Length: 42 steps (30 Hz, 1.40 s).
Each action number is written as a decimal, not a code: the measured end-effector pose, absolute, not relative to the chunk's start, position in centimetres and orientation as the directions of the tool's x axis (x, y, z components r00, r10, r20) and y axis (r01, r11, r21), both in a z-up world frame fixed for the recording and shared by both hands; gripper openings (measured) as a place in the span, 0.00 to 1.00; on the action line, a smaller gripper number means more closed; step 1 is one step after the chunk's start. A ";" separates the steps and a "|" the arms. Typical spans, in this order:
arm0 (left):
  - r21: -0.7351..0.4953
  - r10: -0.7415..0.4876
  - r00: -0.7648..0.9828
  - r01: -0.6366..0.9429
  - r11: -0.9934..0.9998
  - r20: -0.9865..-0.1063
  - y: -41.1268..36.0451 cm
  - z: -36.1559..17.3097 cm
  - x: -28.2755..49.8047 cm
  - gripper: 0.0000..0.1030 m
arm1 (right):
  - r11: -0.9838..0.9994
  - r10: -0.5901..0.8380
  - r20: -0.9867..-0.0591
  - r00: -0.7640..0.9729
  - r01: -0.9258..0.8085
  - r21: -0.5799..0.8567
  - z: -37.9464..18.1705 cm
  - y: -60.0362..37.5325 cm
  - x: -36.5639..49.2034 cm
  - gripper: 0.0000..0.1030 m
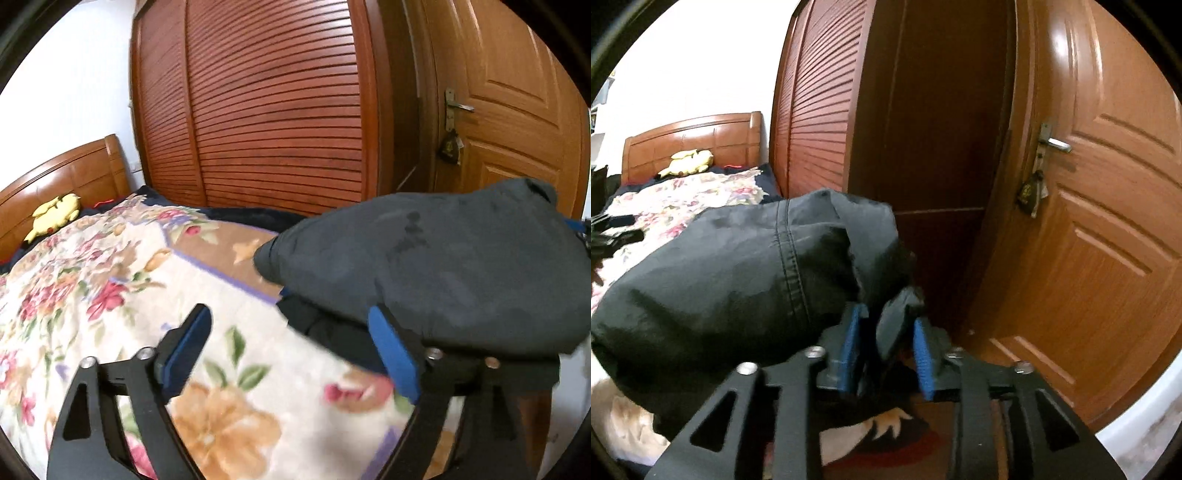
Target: Fold large clothes
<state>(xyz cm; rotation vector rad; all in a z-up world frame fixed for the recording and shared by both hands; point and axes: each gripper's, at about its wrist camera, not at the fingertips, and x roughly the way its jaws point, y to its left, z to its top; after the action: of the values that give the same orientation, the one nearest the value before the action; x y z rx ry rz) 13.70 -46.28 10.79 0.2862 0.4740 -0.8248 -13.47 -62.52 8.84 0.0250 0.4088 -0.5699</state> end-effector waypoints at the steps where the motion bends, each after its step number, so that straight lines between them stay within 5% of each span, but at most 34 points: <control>1: 0.051 -0.637 0.576 0.761 0.647 -0.513 -45.5 10.6 13.4 1.00 | 0.850 -0.511 -0.375 0.774 0.521 -0.084 8.7 -62.3 -13.9 0.57; 13: 0.051 -0.631 0.587 0.752 0.658 -0.508 -37.2 10.1 7.0 1.00 | 0.903 -0.425 -0.303 0.853 0.422 -0.079 9.7 -54.9 -18.0 0.64; 22: 0.044 -0.594 0.638 0.699 0.714 -0.490 -31.1 9.8 4.0 1.00 | 0.914 -0.375 -0.375 0.848 0.405 0.001 8.1 -59.4 -13.9 0.65; 35: 0.011 -0.454 0.723 0.538 0.843 -0.520 -19.8 6.6 2.8 1.00 | 0.902 -0.416 -0.382 0.825 0.429 -0.055 11.4 -57.4 -14.7 0.68; 42: 0.011 -0.355 0.776 0.422 0.906 -0.522 -13.8 4.3 2.5 1.00 | 0.958 -0.284 -0.355 0.891 0.279 -0.065 11.9 -50.5 -14.3 0.70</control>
<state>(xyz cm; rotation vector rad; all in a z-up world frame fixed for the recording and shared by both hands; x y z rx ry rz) 2.52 -13.82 4.27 0.1306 0.5374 -0.4219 -14.27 -50.45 11.93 -0.0125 0.3708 -0.2922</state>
